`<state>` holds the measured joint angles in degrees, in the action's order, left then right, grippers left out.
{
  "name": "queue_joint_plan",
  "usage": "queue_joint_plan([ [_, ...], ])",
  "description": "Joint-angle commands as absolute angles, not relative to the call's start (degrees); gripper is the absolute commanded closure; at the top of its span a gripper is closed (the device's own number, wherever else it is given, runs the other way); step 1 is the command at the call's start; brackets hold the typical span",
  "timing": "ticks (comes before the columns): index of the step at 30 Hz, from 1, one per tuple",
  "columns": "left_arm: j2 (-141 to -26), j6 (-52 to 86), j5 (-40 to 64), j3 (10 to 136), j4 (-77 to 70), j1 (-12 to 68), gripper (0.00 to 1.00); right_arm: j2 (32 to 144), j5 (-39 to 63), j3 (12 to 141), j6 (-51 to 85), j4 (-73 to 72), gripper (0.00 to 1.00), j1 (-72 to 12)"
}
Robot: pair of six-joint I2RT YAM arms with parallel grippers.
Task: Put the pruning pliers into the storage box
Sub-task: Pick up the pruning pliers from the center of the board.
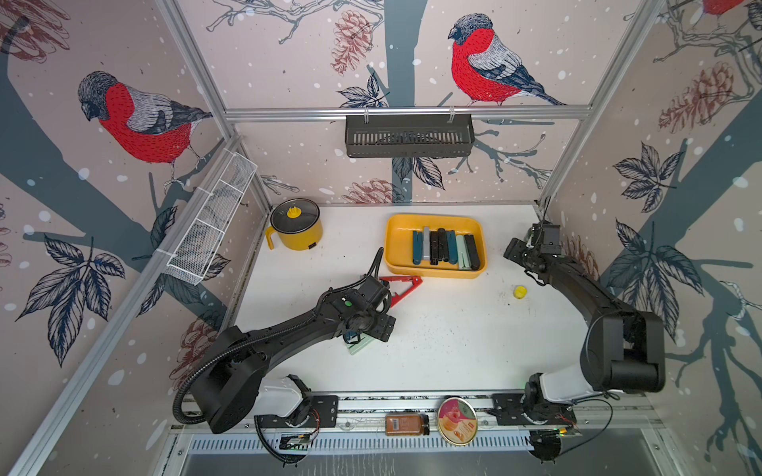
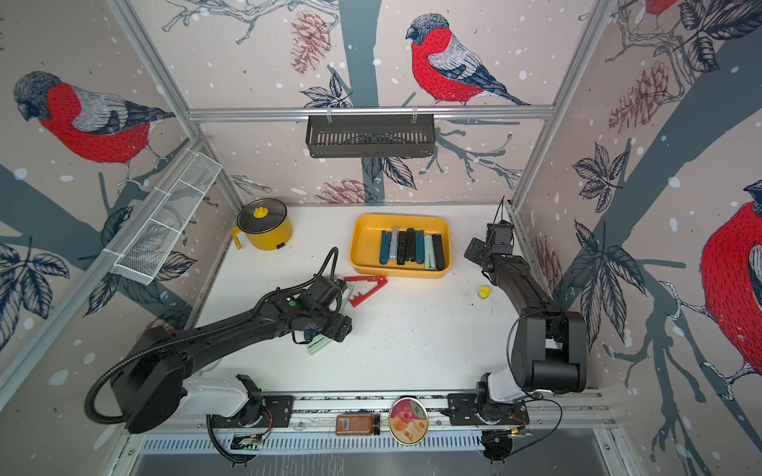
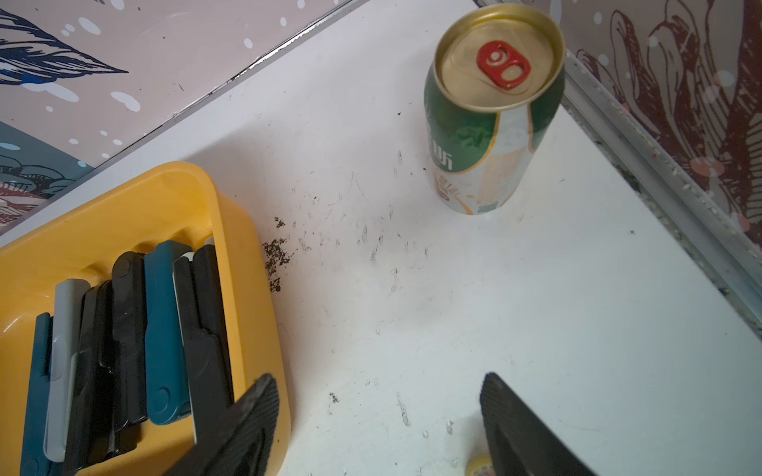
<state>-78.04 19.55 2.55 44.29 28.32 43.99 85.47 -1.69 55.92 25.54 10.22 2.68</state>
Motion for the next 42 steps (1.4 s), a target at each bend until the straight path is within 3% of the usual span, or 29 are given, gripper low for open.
queue_joint_plan([
  [1,-79.6,21.6,1.1,44.5,30.2,43.9,0.16,85.6,-1.4,56.3,25.5,9.1,0.22,2.6],
  [7,-81.7,22.0,-0.7,44.6,31.1,43.9,0.19,85.3,-1.5,55.8,25.6,9.0,0.22,2.6],
  [15,-83.3,21.7,2.2,43.9,29.1,44.0,0.34,85.2,-1.5,55.6,25.7,8.9,0.22,2.5],
  [24,-85.6,22.6,3.7,43.3,28.4,44.4,0.37,85.3,-1.2,55.6,25.8,8.8,0.22,2.5],
  [37,-86.3,24.8,3.9,43.7,26.9,46.4,0.71,85.4,-1.4,56.0,25.6,8.8,0.22,2.6],
  [42,-85.5,25.2,4.7,44.3,26.4,46.4,0.78,85.4,-1.4,56.1,25.6,8.8,0.22,2.6],
])
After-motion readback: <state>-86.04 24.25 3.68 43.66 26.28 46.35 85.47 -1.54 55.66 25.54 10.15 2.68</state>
